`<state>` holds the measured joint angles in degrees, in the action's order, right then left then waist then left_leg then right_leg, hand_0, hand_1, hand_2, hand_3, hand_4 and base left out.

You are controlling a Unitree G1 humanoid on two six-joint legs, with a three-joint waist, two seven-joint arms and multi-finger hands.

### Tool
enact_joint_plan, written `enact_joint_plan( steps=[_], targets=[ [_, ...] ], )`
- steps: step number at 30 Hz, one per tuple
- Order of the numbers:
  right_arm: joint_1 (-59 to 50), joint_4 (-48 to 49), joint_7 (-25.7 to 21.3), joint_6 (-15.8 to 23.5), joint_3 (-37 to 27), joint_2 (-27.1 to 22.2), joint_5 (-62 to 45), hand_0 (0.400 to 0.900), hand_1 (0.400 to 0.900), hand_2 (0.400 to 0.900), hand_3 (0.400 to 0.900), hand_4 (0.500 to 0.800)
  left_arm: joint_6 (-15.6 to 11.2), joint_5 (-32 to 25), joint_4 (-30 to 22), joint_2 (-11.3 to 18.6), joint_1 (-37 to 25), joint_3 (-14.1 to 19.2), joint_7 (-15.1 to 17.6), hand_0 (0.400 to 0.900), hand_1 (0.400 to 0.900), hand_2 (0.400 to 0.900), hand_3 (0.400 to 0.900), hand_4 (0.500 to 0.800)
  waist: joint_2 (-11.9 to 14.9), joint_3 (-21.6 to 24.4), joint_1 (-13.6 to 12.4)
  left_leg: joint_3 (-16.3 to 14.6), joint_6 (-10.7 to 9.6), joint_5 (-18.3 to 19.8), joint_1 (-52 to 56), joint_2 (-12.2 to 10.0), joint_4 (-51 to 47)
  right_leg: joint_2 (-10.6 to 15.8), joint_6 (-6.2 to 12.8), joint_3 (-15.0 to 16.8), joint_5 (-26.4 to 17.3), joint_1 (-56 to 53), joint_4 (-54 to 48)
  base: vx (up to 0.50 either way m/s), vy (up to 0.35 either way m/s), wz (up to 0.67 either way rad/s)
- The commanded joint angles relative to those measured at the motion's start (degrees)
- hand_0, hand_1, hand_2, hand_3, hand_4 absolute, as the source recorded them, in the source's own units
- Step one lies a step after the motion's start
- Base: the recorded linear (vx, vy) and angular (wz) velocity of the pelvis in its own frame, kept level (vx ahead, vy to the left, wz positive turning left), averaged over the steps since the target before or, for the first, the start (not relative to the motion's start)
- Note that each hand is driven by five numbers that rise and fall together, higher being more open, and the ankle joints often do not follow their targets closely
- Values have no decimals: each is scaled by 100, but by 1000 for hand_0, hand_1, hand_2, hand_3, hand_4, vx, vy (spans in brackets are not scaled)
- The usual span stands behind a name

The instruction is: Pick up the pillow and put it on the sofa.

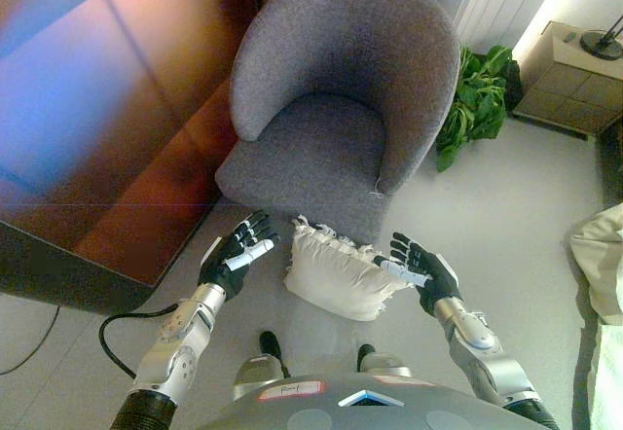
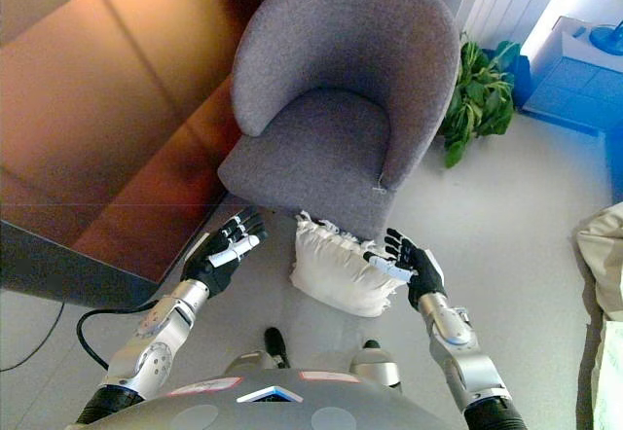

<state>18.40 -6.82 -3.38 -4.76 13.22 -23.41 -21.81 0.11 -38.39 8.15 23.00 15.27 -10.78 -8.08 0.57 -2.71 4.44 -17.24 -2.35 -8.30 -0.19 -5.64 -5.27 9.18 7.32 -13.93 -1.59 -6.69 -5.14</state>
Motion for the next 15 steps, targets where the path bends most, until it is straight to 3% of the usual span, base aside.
enact_joint_plan(
  steps=[1,4,15],
  targets=[
    [-578,293,-56,395,-113,47,26,900,900,900,900,800,-371,-140,-312,187,-709,329,-428,900,900,900,900,800,119,-20,-127,46,-155,692,624,-190,27,-35,49,-125,-166,147,14,0,0,0],
    [-585,286,-126,396,-62,47,6,900,900,900,900,800,-404,-100,-317,208,-728,251,-331,900,900,900,900,800,109,-21,-117,51,-153,689,629,-191,27,-43,55,-104,-177,150,14,11,-16,-4],
    [-545,23,-129,296,-210,24,-307,900,900,900,900,800,-635,-51,-341,303,-699,242,-528,900,900,900,900,800,109,-111,-82,14,-150,666,636,-211,27,-74,16,-49,-149,172,43,27,-24,-3]
  ],
)
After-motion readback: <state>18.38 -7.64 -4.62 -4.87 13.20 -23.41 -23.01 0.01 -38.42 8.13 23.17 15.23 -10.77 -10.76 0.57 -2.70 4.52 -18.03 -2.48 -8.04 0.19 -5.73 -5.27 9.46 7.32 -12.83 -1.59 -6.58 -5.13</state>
